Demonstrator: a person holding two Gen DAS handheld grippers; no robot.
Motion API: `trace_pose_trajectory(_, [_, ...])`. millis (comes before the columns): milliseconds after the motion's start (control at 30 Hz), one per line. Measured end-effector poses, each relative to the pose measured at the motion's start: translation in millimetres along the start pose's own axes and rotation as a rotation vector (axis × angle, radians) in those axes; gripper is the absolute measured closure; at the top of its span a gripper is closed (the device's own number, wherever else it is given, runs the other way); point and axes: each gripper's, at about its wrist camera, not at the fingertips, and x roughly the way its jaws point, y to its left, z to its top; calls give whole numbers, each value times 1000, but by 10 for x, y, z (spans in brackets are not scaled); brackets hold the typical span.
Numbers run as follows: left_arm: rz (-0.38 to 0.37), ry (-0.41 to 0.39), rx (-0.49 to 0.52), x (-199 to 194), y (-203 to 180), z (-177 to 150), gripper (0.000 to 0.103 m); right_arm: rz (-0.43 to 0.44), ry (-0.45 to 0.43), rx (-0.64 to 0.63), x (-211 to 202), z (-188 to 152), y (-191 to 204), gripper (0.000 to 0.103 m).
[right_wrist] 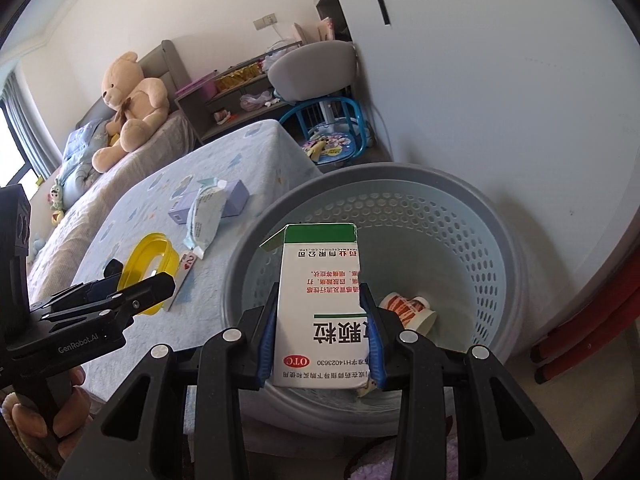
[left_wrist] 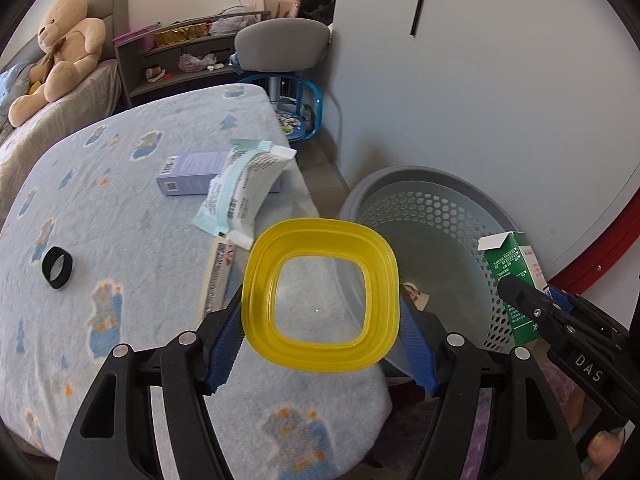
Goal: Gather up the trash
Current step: 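Carry lid and box over the grey basket and open both grippers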
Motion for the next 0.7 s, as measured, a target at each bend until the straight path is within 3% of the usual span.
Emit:
trace_pose_trajectory(167, [-38,1,49,143,-299,107,35,-38,-5,33,6,47,-232,67])
trace_pose_trajectory(333, [-30,-4,79,258,-504,171,35,-46,15,82,71,42,-440,67])
trace_pose_trajectory(700, [-13,-8,100,394,-673,197,35,-81,14,55,152,43,-423,64])
